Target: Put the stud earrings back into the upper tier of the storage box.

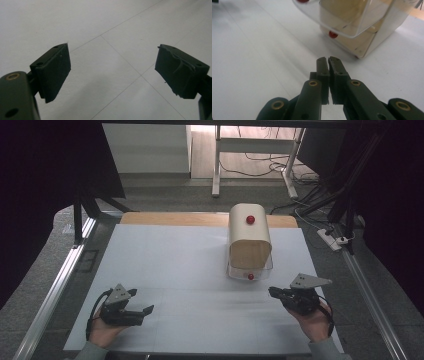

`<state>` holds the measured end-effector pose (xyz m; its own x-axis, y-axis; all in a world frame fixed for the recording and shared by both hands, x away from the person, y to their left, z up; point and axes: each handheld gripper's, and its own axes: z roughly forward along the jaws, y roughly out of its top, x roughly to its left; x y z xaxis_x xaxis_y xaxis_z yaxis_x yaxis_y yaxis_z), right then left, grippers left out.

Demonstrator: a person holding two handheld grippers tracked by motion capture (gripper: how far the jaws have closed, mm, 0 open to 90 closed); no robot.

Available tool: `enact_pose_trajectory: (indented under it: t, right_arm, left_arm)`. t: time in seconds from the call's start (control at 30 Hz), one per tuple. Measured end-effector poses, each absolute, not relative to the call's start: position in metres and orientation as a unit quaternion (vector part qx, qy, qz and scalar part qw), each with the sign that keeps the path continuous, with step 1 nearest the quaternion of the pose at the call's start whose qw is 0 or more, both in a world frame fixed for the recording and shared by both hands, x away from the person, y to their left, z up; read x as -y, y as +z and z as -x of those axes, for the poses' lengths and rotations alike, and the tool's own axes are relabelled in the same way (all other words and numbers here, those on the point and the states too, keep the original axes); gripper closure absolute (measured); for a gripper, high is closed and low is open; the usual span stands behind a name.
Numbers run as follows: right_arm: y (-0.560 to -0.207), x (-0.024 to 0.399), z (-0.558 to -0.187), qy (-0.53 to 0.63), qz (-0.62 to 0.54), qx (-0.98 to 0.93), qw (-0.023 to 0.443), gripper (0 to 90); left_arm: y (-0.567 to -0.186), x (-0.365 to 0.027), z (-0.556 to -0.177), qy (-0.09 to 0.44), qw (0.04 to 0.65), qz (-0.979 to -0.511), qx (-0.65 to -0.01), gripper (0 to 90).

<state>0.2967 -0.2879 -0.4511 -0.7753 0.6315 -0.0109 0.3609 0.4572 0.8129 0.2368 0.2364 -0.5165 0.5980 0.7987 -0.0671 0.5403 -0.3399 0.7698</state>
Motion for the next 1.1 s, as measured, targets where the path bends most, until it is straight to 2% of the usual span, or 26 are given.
enact_pose_trajectory:
  t: [0.73, 1.1]
  right_arm:
    - [-0.420, 0.304, -0.292, 0.482, -0.306, -0.798, 0.191, 85.8]
    - [-0.387, 0.298, -0.306, 0.517, -0.297, -0.774, 0.212, 85.8]
  left_arm:
    - [-0.516, -0.236, -0.237, 0.164, 0.396, -0.800, -0.420, 12.8]
    - [-0.515, -0.236, -0.236, 0.165, 0.398, -0.800, -0.418, 12.7]
